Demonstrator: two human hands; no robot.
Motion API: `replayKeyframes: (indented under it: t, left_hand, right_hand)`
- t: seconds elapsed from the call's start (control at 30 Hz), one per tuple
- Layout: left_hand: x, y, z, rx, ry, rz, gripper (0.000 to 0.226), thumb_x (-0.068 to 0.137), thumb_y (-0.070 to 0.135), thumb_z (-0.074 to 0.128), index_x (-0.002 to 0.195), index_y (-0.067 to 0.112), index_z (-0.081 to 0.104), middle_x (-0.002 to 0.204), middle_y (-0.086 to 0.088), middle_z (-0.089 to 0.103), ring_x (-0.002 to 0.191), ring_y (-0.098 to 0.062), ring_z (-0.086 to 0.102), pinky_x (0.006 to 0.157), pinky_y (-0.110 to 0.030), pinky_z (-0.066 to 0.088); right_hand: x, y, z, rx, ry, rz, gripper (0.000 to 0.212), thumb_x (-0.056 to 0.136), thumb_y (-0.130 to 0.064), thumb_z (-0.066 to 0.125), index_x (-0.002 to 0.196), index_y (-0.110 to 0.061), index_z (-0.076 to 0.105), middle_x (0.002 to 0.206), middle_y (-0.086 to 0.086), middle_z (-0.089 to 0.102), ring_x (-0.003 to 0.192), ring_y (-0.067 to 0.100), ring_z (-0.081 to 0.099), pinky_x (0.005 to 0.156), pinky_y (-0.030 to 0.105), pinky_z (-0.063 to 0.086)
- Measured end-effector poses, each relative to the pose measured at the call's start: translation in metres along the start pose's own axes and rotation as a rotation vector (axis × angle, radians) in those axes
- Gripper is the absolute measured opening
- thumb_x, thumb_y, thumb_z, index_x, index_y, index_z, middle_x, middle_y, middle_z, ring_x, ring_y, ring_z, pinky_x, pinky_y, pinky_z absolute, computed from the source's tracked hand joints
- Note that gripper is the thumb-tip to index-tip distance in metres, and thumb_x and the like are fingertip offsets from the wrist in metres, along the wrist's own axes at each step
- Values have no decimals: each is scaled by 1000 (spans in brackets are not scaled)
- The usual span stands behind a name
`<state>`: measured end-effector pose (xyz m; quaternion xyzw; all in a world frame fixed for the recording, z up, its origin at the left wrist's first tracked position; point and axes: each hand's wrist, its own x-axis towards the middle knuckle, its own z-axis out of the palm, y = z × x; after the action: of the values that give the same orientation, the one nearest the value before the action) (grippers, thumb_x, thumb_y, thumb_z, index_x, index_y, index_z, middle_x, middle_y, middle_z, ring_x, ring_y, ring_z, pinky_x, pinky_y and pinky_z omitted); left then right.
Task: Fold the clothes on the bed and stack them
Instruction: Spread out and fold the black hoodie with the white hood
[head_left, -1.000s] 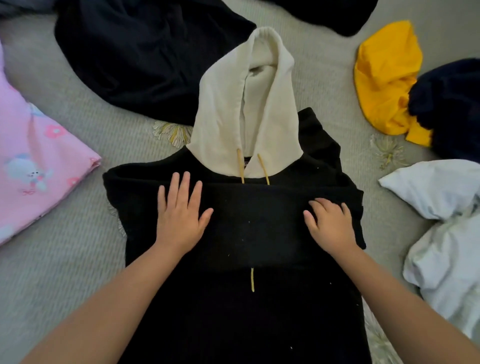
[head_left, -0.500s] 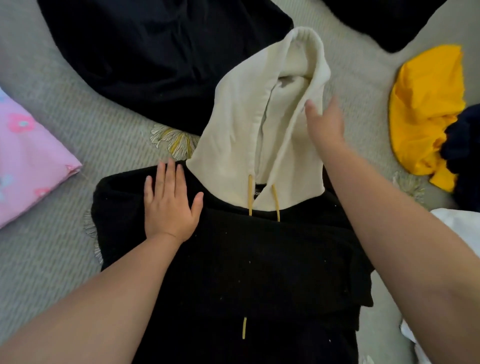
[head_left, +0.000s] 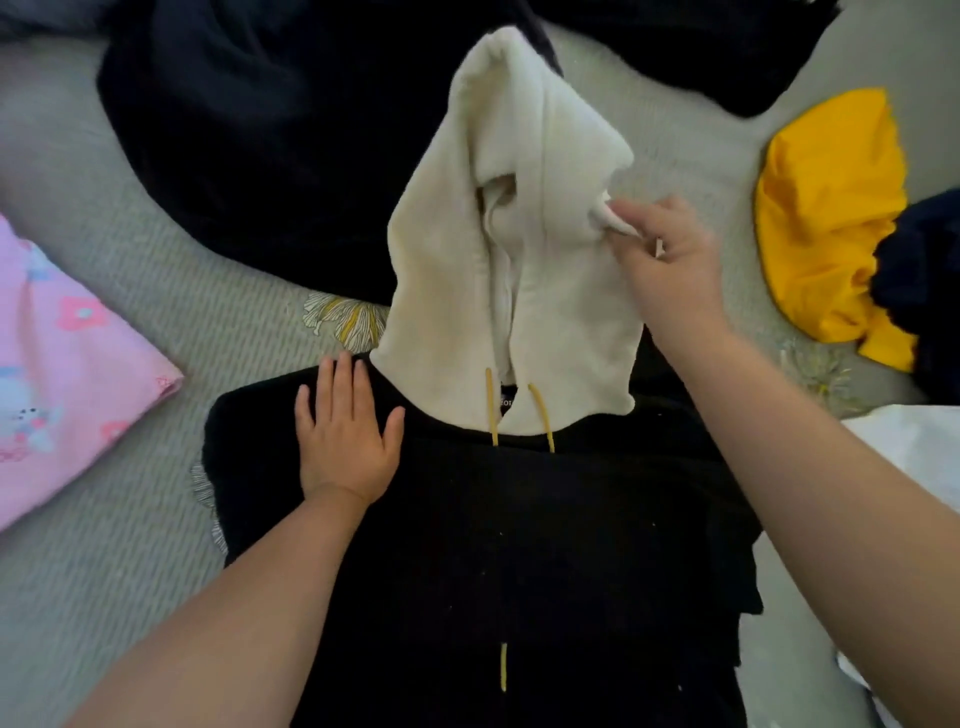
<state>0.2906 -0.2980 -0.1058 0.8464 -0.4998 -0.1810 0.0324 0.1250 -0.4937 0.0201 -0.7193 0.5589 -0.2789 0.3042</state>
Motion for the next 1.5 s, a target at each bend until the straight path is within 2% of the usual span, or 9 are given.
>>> replayKeyframes:
  t: [0.27, 0.43, 0.5, 0.63, 0.77, 0.87, 1.13, 1.33, 1.5]
  left_hand:
    - [-57, -7, -52, -1008, 172, -220, 41, 99, 21, 27, 136, 5, 36, 131, -11, 49, 123, -21, 44, 103, -23, 31]
    - [-141, 9, -60, -1396, -245, -335, 46, 86, 54, 38, 116, 22, 53, 109, 7, 63, 103, -11, 58, 80, -29, 49]
    - [-167, 15, -53, -1444, -277, -461, 40, 80, 54, 49, 107, 26, 58, 104, 11, 66, 99, -8, 60, 76, -28, 49]
    - [-201, 23, -42, -1229, -311, -742, 55, 85, 28, 63, 132, 8, 40, 116, 0, 53, 101, -17, 54, 83, -34, 47]
    - [-206, 36, -39, -1183, -403, -707, 35, 85, 24, 62, 115, 8, 51, 106, -4, 57, 94, -21, 58, 72, -32, 48]
    - [-200, 49, -42, -1237, -316, -698, 9, 89, 9, 55, 98, 11, 54, 99, -4, 59, 86, -18, 58, 71, -33, 49]
    - [-209, 27, -44, -1895, -177, -492, 36, 85, -17, 39, 89, 15, 56, 77, 5, 71, 78, -10, 68, 74, -24, 56]
    - [-246, 23, -2, -878, -33, -652, 53, 83, -8, 52, 132, 2, 35, 123, -17, 49, 108, -25, 51, 96, -29, 38]
    - [-248, 22, -8, -131, 333, 456, 47, 78, 10, 53, 123, -4, 50, 124, -32, 50, 116, -50, 46, 100, -47, 30]
  right_hand:
    - [-164, 7, -74, 124, -350, -132, 33, 76, 8, 55, 71, -20, 71, 96, -4, 58, 105, 11, 53, 95, 31, 39]
    - [-264, 39, -76, -255, -517, -346, 36, 54, 29, 63, 54, -6, 69, 85, 10, 69, 99, 37, 61, 88, 56, 42]
    - [-287, 45, -75, -298, -517, -261, 33, 54, 31, 58, 53, -1, 66, 91, 15, 69, 103, 46, 56, 89, 62, 40]
    - [-319, 39, -59, -154, -185, 202, 5, 79, 6, 59, 80, 5, 63, 116, 21, 57, 116, 38, 48, 99, 27, 28]
    - [-315, 22, -35, -53, -138, 808, 56, 79, -44, 63, 113, -1, 49, 111, 12, 55, 102, 30, 54, 79, 35, 45]
    - [-300, 19, -30, -58, -242, 868, 33, 87, -25, 55, 109, 0, 56, 105, 14, 60, 99, 31, 57, 71, 29, 40]
    - [-299, 33, -61, 1132, 74, 735, 32, 80, 15, 46, 88, -12, 62, 78, -3, 71, 80, 14, 64, 73, 27, 53]
    - [-324, 48, -42, -114, -100, 691, 54, 77, 4, 54, 130, -4, 44, 127, 19, 46, 117, 33, 44, 96, 38, 37]
    - [-349, 35, -28, -548, -33, -88, 56, 74, -4, 57, 130, -6, 50, 141, 25, 37, 130, 48, 31, 101, 63, 21]
